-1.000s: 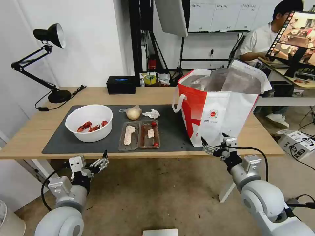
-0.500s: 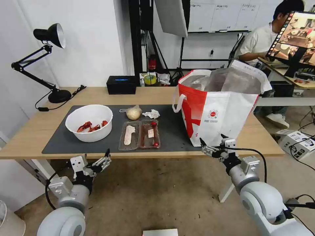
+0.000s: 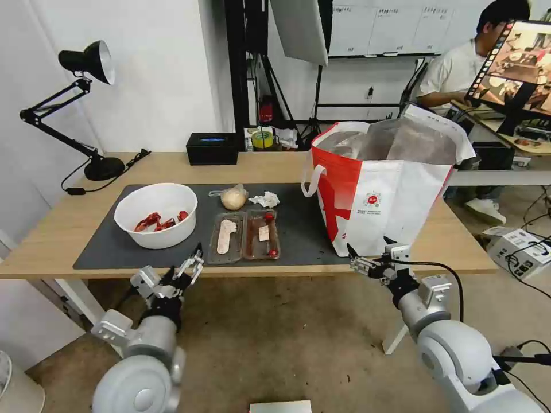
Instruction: Pick up the trash from the table and place it into the takeout bag.
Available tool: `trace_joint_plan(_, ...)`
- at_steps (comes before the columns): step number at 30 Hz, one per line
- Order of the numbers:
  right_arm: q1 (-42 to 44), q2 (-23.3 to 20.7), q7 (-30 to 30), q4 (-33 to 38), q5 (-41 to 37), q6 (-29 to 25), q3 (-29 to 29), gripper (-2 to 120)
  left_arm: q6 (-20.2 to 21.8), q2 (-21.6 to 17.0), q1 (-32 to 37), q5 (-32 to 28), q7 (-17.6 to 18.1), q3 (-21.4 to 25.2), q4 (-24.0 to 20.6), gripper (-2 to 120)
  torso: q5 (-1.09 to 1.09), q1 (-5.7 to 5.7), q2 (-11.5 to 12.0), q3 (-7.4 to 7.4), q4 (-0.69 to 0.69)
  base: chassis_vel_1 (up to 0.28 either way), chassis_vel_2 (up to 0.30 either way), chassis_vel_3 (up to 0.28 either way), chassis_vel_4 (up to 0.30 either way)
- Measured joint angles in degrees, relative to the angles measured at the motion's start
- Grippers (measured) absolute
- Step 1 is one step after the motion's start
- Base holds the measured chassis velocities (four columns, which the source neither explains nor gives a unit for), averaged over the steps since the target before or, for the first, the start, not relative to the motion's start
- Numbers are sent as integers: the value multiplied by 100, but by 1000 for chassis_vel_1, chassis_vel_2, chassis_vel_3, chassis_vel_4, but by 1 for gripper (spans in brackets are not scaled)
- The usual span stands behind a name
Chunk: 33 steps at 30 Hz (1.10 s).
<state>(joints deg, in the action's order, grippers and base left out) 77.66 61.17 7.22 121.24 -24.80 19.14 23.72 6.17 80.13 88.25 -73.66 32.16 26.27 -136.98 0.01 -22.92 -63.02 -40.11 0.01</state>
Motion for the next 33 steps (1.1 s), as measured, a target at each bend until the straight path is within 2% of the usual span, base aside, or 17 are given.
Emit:
trace_joint_plan(2,-14,12,6,-21,0,-1,-79,100,-88,96,-48,-210,62,-45,-3,100,0,0,0,0,0,0,0,0,0)
trace_joint_plan(8,-10,22,14,-20,0,-2,-123,100,-314,172,-160,-295,8,-181,114,100,-1,0,0,0,0,0,0,0,0)
trace_joint_plan(18,-11,101,13,19,0,-3,-190,100,-397,354,-324,-94,-284,-765,467,100,0,0,0,0,-1,0,0,0,0)
trace_joint_plan(33,94,197,-5,119,28,-10,-246,100,-577,500,-645,75,-366,-1109,988,100,-1,0,0,0,-1,0,0,0,0)
